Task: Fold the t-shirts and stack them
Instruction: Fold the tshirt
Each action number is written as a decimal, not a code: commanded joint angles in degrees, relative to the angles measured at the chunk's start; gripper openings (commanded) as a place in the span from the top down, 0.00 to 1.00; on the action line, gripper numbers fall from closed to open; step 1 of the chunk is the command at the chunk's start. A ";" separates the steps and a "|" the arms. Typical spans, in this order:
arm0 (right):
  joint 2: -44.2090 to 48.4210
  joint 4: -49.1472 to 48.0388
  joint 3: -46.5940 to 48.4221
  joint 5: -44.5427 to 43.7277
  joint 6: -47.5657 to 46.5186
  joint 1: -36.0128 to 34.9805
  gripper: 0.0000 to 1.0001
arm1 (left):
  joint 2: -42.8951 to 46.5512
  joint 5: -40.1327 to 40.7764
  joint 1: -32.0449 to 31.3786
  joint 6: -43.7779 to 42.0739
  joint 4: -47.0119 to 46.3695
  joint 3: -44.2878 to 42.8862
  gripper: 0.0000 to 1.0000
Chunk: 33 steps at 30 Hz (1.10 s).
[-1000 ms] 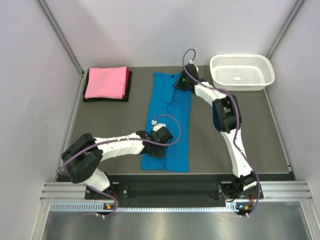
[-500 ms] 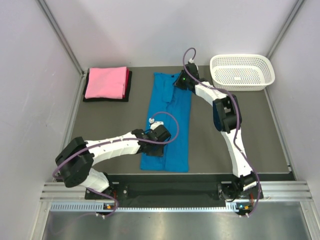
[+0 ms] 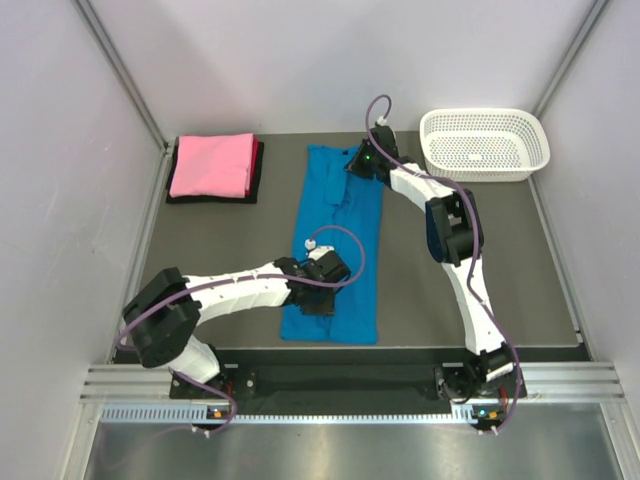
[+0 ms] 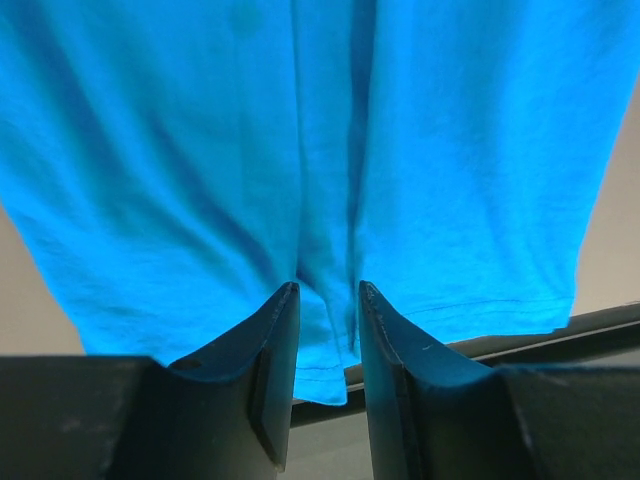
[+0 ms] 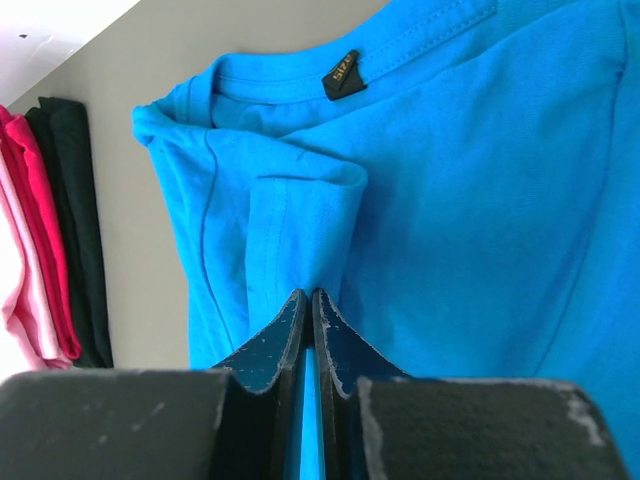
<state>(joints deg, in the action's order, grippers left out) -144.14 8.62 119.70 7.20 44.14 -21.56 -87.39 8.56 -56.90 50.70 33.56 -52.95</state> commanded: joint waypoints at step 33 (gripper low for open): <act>1.58 -6.43 0.36 1.68 -0.11 0.47 1.00 | -5.33 7.61 -5.85 4.32 12.04 -8.66 1.00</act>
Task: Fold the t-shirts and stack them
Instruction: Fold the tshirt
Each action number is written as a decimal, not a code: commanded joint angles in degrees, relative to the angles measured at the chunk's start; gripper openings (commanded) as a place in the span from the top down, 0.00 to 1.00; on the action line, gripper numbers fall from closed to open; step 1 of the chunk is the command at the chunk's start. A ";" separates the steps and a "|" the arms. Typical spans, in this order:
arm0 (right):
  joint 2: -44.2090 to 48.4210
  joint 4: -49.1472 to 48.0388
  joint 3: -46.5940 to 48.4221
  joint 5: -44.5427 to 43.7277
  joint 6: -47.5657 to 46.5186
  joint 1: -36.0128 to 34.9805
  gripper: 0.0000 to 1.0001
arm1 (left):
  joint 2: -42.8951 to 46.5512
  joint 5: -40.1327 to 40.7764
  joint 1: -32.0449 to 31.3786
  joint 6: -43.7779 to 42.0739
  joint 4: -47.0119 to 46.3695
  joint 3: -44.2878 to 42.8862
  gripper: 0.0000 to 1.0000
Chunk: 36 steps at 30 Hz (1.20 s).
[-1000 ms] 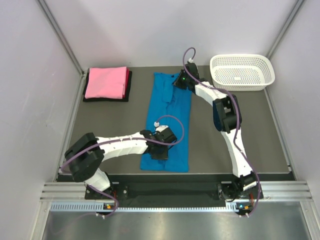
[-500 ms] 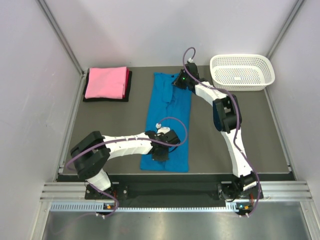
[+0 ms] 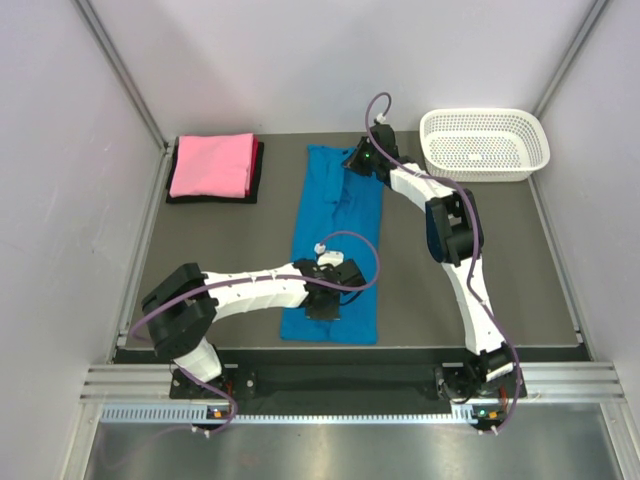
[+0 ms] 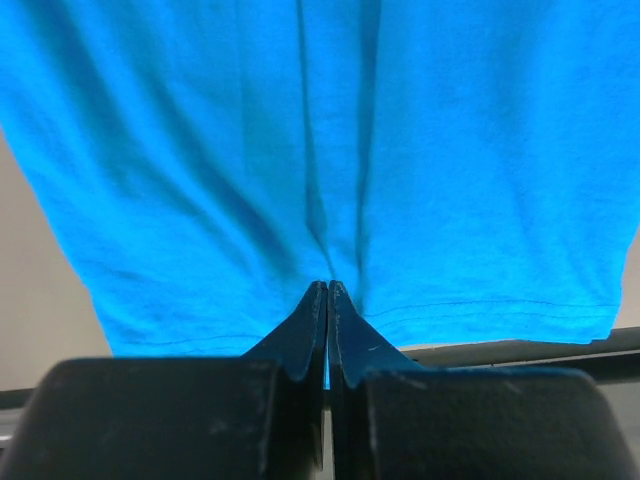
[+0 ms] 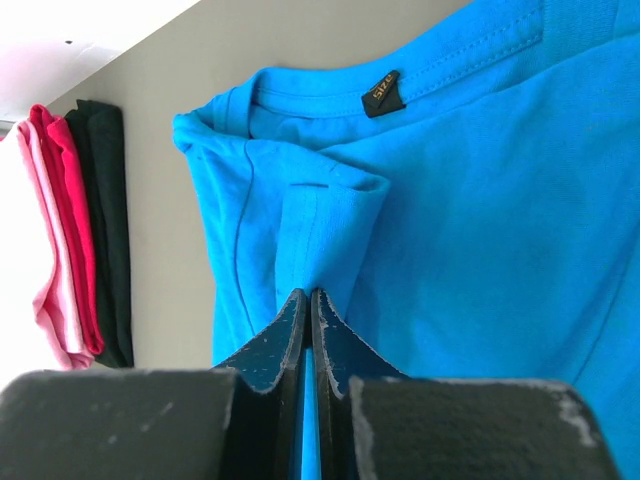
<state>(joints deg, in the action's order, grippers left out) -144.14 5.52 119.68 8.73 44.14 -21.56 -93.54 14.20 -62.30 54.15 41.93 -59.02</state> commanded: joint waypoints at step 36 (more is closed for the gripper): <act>2.54 -4.29 -2.25 0.85 0.68 0.73 1.00 | -5.87 5.40 -7.48 3.07 8.78 -4.87 0.93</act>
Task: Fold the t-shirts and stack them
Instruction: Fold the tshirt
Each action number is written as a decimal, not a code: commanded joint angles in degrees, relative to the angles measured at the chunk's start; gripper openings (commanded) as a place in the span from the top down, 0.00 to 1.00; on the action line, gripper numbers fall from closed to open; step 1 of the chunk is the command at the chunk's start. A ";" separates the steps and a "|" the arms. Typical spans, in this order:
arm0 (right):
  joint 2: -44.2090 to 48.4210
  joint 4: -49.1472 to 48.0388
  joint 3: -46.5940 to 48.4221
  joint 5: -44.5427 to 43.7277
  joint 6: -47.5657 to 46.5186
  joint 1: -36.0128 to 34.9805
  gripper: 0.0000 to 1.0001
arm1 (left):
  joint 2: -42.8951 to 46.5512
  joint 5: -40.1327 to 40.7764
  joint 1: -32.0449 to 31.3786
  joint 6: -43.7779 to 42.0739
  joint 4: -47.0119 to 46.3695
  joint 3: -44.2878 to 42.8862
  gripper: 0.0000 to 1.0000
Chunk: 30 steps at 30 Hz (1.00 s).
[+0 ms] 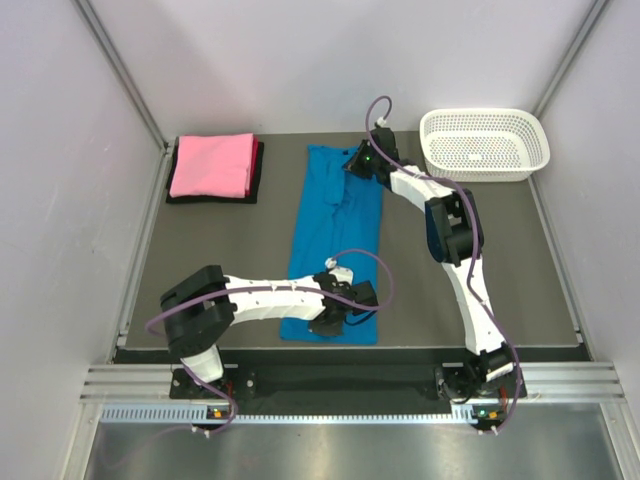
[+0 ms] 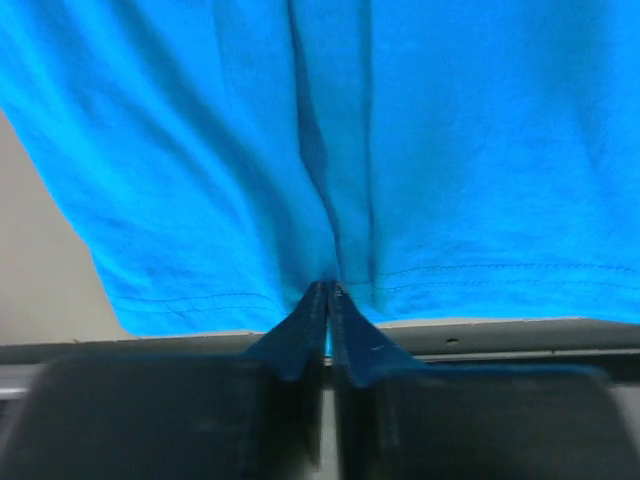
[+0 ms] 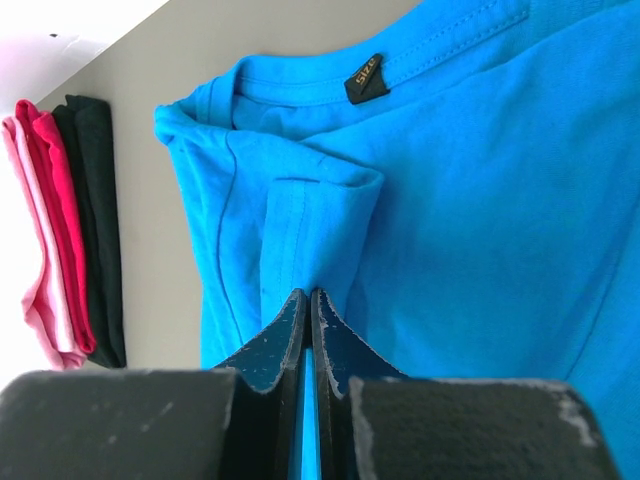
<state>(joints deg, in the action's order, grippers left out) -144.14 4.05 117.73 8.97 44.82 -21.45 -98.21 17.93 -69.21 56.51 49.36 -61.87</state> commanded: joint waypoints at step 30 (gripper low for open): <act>3.86 -7.04 -2.42 1.75 -0.52 2.20 1.00 | -1.36 3.60 -2.16 2.55 5.22 -6.60 0.64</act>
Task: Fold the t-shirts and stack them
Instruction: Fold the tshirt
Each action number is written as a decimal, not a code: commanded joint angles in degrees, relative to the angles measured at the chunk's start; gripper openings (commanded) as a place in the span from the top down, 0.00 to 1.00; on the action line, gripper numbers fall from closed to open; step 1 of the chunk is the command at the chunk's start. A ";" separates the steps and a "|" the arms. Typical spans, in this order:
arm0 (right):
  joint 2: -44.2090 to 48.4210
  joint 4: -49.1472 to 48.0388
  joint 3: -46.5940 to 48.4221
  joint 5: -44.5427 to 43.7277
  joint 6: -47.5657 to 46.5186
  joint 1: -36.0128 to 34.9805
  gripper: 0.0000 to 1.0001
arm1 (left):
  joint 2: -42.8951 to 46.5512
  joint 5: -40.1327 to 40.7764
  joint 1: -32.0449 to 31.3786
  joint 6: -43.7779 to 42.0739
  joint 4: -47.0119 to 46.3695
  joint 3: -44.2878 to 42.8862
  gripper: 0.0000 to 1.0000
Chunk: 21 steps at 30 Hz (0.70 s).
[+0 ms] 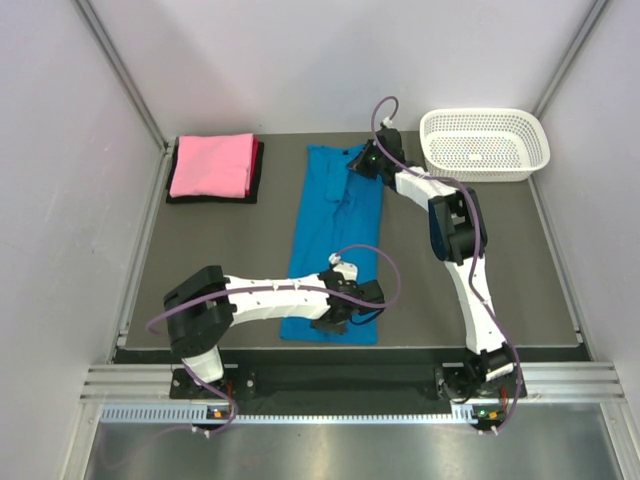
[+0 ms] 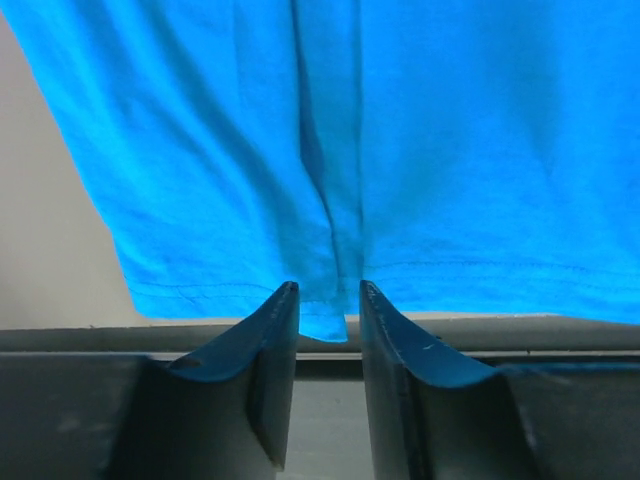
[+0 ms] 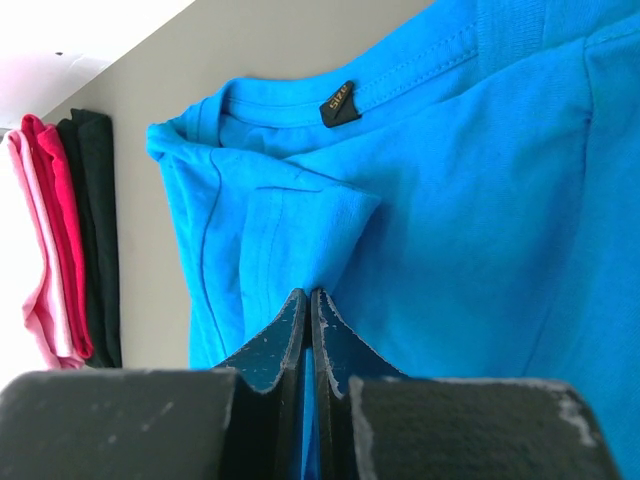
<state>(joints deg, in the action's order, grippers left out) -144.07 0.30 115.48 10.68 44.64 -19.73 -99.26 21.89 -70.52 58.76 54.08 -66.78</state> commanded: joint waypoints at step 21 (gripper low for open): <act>3.80 -3.02 0.27 -0.04 -0.26 0.57 1.00 | -4.19 -0.45 -1.90 0.21 2.34 -1.86 1.00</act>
<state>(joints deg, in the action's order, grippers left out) -144.07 0.16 115.48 10.70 44.75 -19.73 -103.66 20.45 -72.07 58.59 54.28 -66.81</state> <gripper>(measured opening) 0.009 0.011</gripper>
